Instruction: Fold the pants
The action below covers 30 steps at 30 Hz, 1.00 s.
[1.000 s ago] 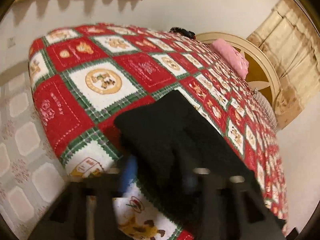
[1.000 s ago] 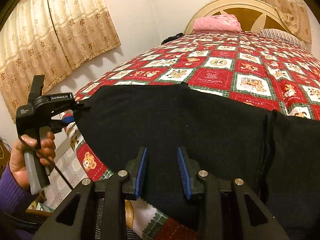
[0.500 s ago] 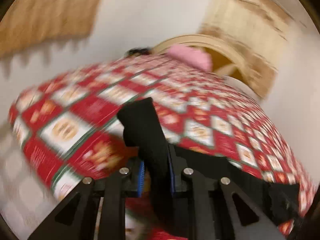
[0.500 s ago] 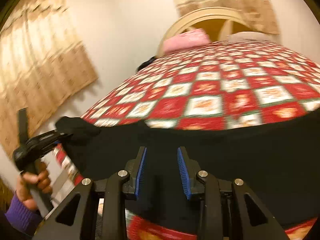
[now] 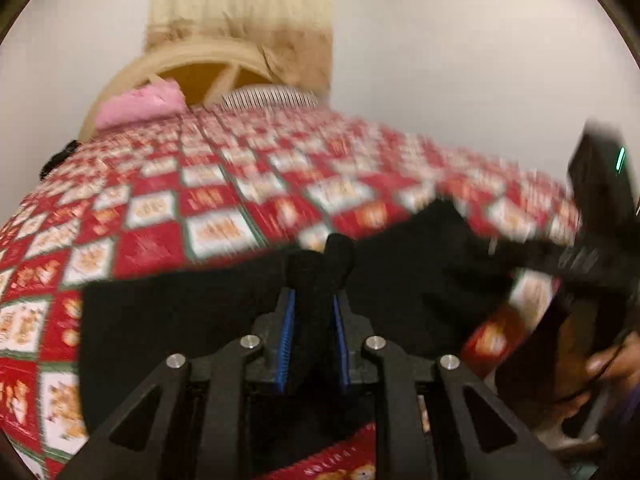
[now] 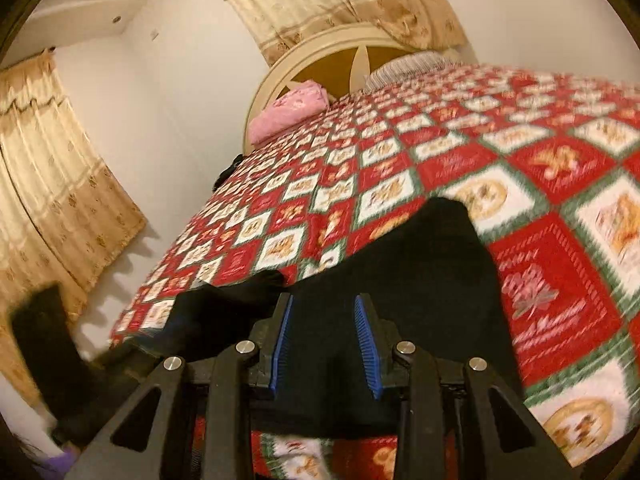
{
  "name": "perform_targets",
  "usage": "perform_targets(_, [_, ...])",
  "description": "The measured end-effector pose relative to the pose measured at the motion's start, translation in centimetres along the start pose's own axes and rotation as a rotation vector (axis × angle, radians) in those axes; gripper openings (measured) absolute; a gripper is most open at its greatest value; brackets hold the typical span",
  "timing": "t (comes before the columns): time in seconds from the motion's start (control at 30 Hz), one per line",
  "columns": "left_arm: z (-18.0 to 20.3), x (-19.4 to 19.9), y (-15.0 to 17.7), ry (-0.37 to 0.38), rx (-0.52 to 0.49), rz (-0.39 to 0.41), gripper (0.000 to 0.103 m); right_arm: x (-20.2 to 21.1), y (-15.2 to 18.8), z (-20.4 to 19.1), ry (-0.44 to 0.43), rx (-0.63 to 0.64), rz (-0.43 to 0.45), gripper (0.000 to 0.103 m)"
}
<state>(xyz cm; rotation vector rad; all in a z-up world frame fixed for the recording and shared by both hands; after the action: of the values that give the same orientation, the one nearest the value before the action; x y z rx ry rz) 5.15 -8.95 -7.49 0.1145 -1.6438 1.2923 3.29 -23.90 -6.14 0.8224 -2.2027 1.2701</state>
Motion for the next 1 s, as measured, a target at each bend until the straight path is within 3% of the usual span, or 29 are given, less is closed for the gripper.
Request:
perform_targets(0.1, [-0.7, -0.5, 0.8, 0.017, 0.017, -0.048, 0.022, -0.6, 0.7, -1.0, -0.064, -0.002, -0.032, 0.034])
perform_targets(0.13, [-1.0, 0.0, 0.8, 0.033, 0.025, -0.049, 0.028, -0.8, 0.8, -1.4, -0.081, -0.004, -0.038, 0.037])
perform_targets(0.17, [-1.3, 0.6, 0.8, 0.054, 0.032, -0.058, 0.033, -1.2, 0.6, -2.0, -0.12, -0.011, -0.046, 0.047])
perform_targets(0.23, [-2.2, 2.1, 0.9, 0.048, 0.042, -0.065, 0.063, -1.8, 0.2, -2.8, -0.168, -0.021, -0.049, 0.063])
perform_targets(0.3, [-3.2, 3.9, 1.0, 0.028, 0.05, -0.022, 0.071, -2.6, -0.7, -3.9, -0.226, -0.029, -0.049, 0.065])
perform_targets(0.37, [-4.7, 5.3, 1.2, 0.014, 0.076, 0.009, 0.072, -3.7, -1.3, -4.6, -0.253, -0.035, -0.072, 0.065])
perform_targets(0.5, [-10.2, 7.7, 2.1, -0.101, 0.199, 0.047, 0.072, -7.5, -1.3, -5.4, -0.26, -0.024, -0.136, 0.065])
perform_targets(0.63, [-15.0, 8.1, 3.6, -0.198, 0.328, 0.028, 0.072, -10.3, 0.9, -6.5, -0.168, 0.064, -0.19, 0.064])
perform_targets(0.73, [-17.1, 8.2, 4.9, -0.219, 0.396, 0.013, 0.072, -10.9, 2.3, -8.0, -0.079, 0.182, -0.214, 0.064])
perform_targets(0.8, [-17.8, 8.0, 5.3, -0.233, 0.42, 0.007, 0.072, -11.1, 2.6, -8.0, -0.039, 0.212, -0.208, 0.058])
perform_targets(0.87, [-18.2, 7.9, 5.5, -0.235, 0.447, 0.003, 0.072, -11.5, 2.9, -7.8, -0.05, 0.206, -0.224, 0.038])
perform_targets(1.0, [-18.1, 8.0, 5.6, -0.224, 0.467, 0.002, 0.072, -10.8, 2.8, -8.8, -0.031, 0.268, -0.217, 0.024])
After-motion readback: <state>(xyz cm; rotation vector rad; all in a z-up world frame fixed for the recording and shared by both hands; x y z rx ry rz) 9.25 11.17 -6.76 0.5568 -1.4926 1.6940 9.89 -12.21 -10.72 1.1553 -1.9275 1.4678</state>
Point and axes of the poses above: each gripper's, at about its wrist camera, not at the fingertips, and x roughly against the way its jaws point, z to its right, y to its underside, the point moved 8 cm from there along -x, roughly the way its jaws point, and after that the axes turned 10 degrees about -z, right-handed, at the moved point
